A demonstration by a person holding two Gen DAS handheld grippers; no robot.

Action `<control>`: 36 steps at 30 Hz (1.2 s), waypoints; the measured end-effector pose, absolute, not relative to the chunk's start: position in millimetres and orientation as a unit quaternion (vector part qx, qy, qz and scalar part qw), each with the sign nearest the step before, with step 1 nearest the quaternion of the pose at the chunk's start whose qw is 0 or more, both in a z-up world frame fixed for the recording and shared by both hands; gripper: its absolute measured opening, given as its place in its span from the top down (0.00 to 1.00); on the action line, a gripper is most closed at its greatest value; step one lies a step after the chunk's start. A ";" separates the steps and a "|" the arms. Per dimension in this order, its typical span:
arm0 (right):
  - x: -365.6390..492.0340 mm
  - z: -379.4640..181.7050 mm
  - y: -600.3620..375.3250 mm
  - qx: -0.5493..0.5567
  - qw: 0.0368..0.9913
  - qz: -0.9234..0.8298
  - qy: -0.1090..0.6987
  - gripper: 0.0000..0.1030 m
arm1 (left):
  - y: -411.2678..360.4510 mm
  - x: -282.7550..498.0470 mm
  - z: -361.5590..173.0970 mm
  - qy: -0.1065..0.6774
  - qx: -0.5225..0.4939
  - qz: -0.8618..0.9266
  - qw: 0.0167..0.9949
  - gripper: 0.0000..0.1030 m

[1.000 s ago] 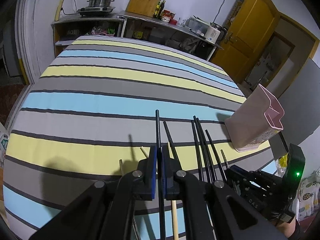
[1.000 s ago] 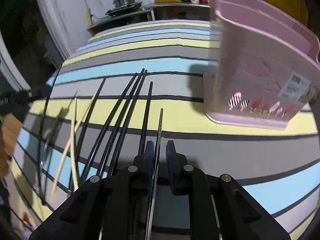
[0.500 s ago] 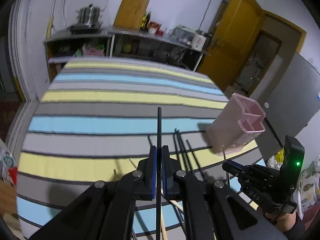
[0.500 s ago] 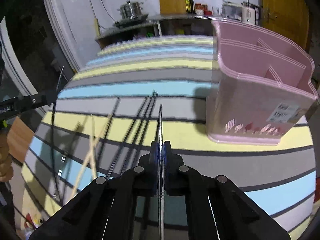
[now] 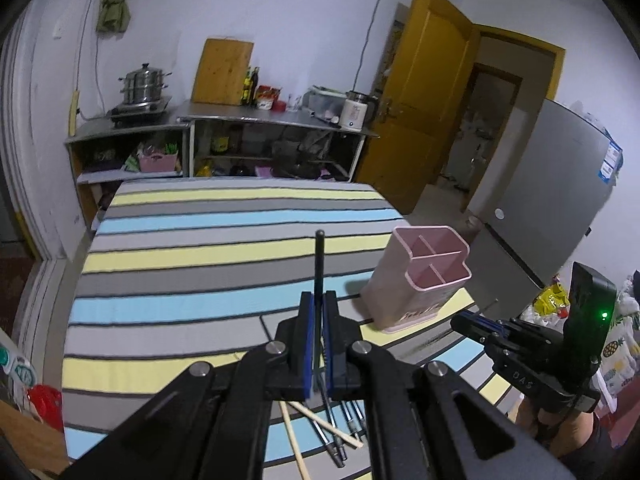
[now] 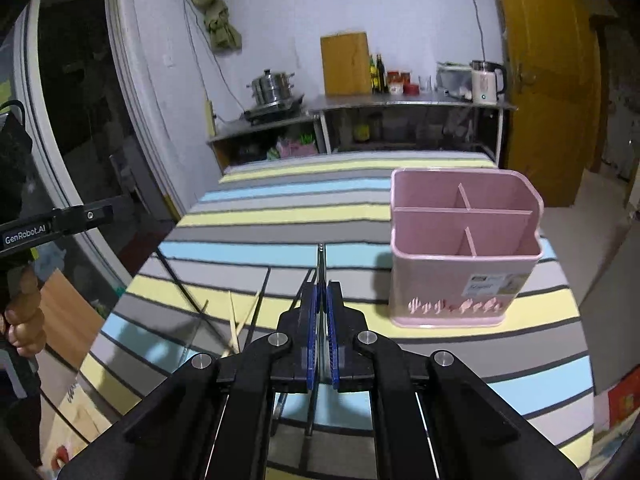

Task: Organize utensils
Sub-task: 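Lift the black chopsticks with both tools and carry them over the pink basket, then lower the chopsticks into the pink basket and open both tools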

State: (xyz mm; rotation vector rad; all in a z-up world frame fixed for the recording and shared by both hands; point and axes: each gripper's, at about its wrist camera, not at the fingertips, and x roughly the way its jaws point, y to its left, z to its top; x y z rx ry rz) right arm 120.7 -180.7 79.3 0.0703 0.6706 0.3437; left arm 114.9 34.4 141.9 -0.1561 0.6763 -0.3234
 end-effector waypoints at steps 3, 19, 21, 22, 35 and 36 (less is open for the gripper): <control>117.5 92.2 -189.9 0.038 0.934 0.163 0.314 0.95 | 25.4 119.8 150.4 0.326 -0.073 -0.168 0.928 0.96; 126.6 153.2 -242.2 0.055 0.958 0.121 0.255 0.95 | -47.0 161.4 201.2 0.312 -0.083 -0.255 0.912 0.96; 131.3 163.7 -248.4 0.057 0.962 0.115 0.243 0.95 | -54.8 168.3 210.5 0.303 -0.086 -0.262 0.912 0.96; 133.5 167.5 -250.8 0.058 0.963 0.112 0.238 0.95 | -56.9 171.5 213.4 0.300 -0.087 -0.264 0.912 0.96; 191.2 150.7 -270.9 0.083 0.961 0.090 0.247 0.95 | -86.4 227.3 186.6 0.319 -0.100 -0.265 0.904 0.96; 196.2 143.5 -270.8 0.084 0.959 0.091 0.255 0.95 | -87.6 231.3 179.1 0.328 -0.101 -0.264 0.901 0.96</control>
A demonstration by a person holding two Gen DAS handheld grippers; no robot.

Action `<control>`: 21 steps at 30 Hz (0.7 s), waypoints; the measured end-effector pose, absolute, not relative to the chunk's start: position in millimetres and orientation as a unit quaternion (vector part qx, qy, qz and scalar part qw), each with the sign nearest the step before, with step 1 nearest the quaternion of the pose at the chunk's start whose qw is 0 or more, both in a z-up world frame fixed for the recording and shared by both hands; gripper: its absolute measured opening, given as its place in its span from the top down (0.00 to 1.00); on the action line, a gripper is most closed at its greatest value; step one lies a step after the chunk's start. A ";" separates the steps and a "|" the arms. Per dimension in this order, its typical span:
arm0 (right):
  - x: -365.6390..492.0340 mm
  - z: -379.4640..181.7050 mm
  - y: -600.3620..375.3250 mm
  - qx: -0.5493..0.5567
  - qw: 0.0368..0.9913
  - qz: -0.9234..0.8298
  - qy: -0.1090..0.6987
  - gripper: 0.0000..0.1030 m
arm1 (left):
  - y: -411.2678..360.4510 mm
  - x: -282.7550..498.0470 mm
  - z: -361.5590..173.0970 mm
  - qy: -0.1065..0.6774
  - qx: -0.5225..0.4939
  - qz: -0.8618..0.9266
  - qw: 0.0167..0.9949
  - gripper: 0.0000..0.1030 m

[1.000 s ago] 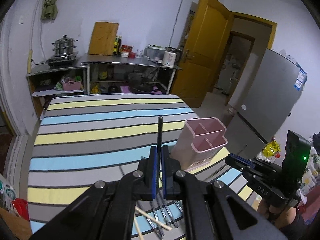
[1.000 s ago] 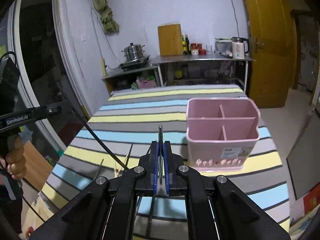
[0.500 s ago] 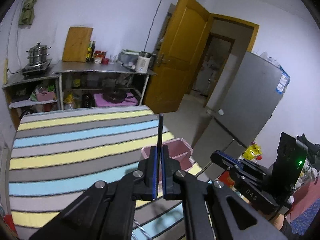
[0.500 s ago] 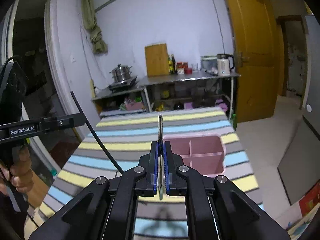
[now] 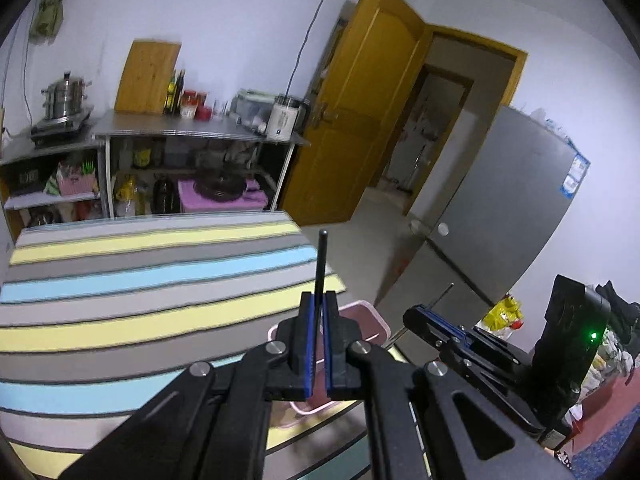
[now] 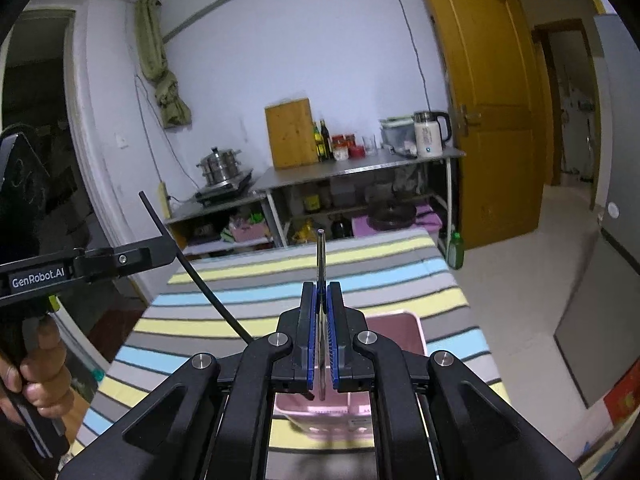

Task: Organize utensils
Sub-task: 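Lower the chopsticks into the pink basket and open both tools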

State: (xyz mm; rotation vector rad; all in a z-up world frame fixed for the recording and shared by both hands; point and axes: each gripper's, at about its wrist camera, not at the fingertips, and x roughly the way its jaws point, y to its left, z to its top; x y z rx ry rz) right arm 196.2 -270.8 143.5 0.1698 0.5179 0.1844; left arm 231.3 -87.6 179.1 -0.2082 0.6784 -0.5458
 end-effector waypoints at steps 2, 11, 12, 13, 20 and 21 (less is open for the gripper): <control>205.2 128.9 -269.5 0.084 0.954 0.093 0.273 0.95 | -89.6 235.0 166.7 0.340 -0.100 -0.261 0.898 0.96; 223.9 84.8 -272.6 0.092 0.937 0.097 0.323 0.95 | -93.5 241.9 138.5 0.366 -0.102 -0.262 0.887 0.96; 223.5 83.4 -272.9 0.090 0.937 0.096 0.324 0.95 | -92.4 239.9 139.1 0.363 -0.102 -0.261 0.889 0.96; 222.5 82.5 -272.9 0.089 0.937 0.095 0.324 0.95 | -91.4 236.9 140.4 0.359 -0.101 -0.261 0.891 0.96; 203.5 95.3 -279.2 0.096 0.948 0.087 0.291 0.79 | -77.4 215.7 155.3 0.325 -0.091 -0.257 0.906 0.95; 198.6 97.8 -280.0 0.098 0.949 0.086 0.286 0.77 | -72.5 212.1 158.1 0.318 -0.094 -0.257 0.908 0.95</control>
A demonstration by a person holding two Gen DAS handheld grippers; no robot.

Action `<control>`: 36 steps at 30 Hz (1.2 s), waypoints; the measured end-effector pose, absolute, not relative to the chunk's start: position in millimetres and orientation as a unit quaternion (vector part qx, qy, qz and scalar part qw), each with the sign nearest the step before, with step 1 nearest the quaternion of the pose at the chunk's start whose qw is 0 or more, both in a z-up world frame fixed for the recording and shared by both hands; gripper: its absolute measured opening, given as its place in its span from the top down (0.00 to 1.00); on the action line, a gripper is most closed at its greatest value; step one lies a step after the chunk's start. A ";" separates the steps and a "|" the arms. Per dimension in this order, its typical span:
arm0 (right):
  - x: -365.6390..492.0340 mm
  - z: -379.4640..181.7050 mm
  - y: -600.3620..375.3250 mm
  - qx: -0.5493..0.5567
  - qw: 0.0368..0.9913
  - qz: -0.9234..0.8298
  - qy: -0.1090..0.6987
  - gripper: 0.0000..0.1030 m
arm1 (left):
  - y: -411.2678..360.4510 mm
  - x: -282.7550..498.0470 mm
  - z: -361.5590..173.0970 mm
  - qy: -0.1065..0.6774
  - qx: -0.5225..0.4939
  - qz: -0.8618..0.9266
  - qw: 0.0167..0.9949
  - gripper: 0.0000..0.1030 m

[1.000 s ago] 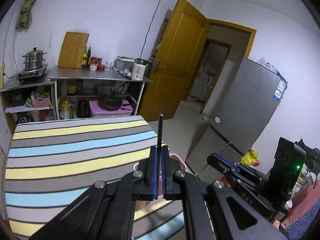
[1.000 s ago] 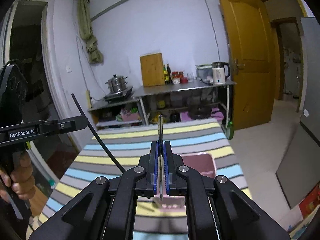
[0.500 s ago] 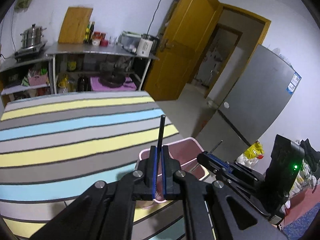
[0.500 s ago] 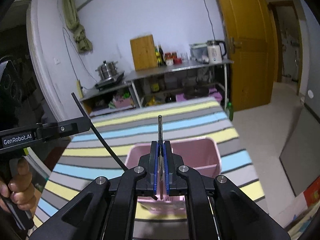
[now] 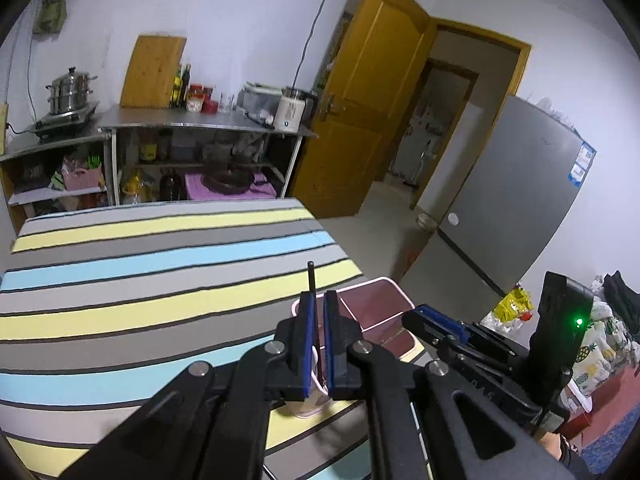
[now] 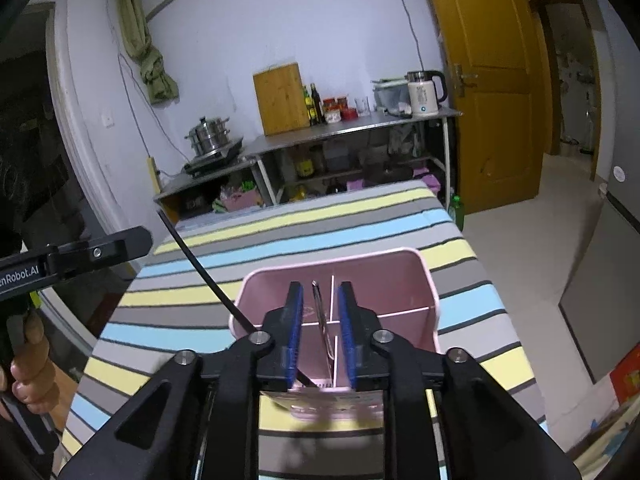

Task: Organize utensils
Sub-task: 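Lower the chopsticks into the pink basket and open both tools, then close the left tool on a black chopstick while the right tool grasps another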

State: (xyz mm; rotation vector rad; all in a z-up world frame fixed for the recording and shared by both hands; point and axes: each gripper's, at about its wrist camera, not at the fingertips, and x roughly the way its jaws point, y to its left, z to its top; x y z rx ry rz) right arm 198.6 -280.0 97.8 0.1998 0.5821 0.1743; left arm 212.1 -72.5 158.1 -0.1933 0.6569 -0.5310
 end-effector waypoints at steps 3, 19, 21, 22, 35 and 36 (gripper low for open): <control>183.2 105.2 -280.4 0.099 0.953 0.088 0.271 0.77 | -57.0 196.3 164.8 0.297 -0.096 -0.248 0.917 0.94; 104.4 92.0 -239.8 0.075 0.952 0.129 0.266 0.77 | 22.3 123.9 118.6 0.284 -0.123 -0.163 0.937 0.94; 98.8 84.8 -235.8 0.075 0.949 0.134 0.274 0.77 | 32.1 118.3 108.2 0.291 -0.129 -0.151 0.936 0.94; 96.0 80.2 -232.9 0.075 0.947 0.139 0.280 0.77 | 36.7 114.6 102.7 0.295 -0.130 -0.143 0.936 0.94; 94.6 33.1 -193.3 0.059 0.924 0.172 0.336 0.77 | 69.7 93.0 29.3 0.358 -0.128 -0.072 0.922 0.94; 96.9 28.9 -190.0 0.056 0.922 0.173 0.342 0.77 | 71.5 93.0 24.7 0.361 -0.129 -0.071 0.921 0.94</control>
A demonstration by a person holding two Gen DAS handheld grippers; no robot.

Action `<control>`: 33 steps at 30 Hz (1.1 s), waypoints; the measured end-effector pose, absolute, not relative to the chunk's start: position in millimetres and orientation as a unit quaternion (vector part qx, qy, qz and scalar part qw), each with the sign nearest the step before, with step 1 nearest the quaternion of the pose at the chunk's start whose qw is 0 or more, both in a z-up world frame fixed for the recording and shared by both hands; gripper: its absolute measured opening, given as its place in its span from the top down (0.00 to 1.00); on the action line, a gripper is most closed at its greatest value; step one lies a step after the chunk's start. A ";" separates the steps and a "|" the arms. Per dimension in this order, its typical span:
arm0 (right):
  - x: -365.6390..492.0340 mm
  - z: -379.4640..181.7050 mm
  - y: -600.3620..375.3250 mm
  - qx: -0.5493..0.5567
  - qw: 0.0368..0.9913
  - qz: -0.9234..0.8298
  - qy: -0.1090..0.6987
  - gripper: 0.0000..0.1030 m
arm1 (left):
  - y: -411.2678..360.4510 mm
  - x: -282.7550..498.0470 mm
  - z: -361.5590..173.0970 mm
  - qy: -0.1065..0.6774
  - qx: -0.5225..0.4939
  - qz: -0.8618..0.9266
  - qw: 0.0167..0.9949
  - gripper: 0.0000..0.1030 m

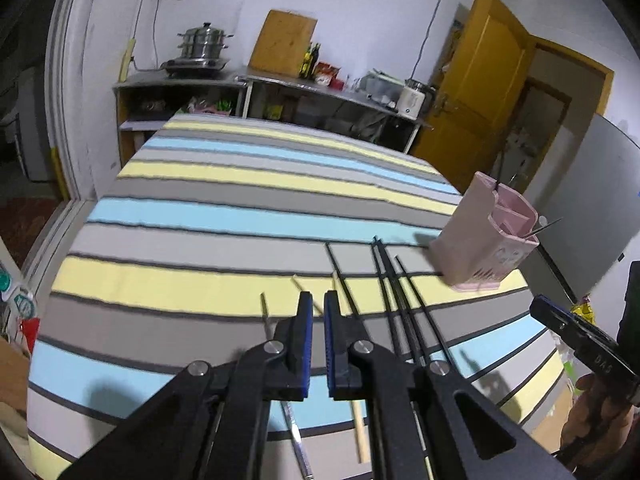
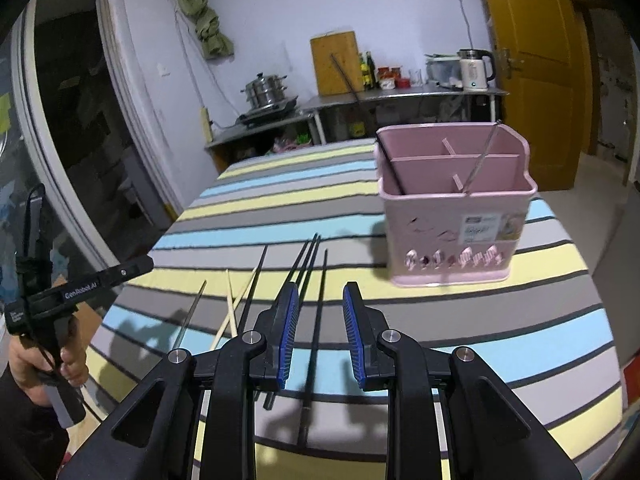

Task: Organize utensils
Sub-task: 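Close the left tool on a black chopstick while the right tool grasps another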

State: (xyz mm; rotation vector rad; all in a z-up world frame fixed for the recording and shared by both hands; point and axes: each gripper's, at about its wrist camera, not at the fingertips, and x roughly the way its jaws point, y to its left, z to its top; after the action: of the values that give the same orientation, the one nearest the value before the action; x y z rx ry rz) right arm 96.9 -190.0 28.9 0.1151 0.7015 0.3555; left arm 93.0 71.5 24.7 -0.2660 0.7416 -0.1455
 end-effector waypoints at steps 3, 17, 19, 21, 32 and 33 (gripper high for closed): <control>102.7 19.2 -183.8 0.051 0.918 0.175 0.353 0.77 | 73.0 95.1 10.3 0.374 -0.130 -0.062 0.916 0.94; 136.6 -31.3 -155.4 0.017 0.893 0.177 0.414 0.77 | 67.8 115.3 -45.1 0.440 -0.131 -0.039 0.888 0.92; 142.8 -35.9 -152.2 0.011 0.891 0.176 0.419 0.77 | 65.7 117.0 -45.3 0.439 -0.124 -0.036 0.889 0.92; 149.7 -40.3 -148.3 0.006 0.888 0.175 0.424 0.77 | 62.9 118.3 -45.5 0.440 -0.114 -0.031 0.890 0.92; 173.4 -59.3 -131.2 -0.021 0.879 0.164 0.448 0.81 | 54.5 120.3 -45.1 0.436 -0.076 -0.014 0.897 0.92; 174.3 -59.5 -130.2 -0.023 0.879 0.164 0.448 0.81 | 52.9 120.6 -44.9 0.435 -0.068 -0.012 0.898 0.92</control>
State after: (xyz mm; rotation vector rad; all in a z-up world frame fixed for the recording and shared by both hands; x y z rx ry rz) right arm 174.3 -130.2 -59.5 -0.0472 0.9343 0.3414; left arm 120.6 52.9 -44.9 -0.1412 0.9020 -0.0258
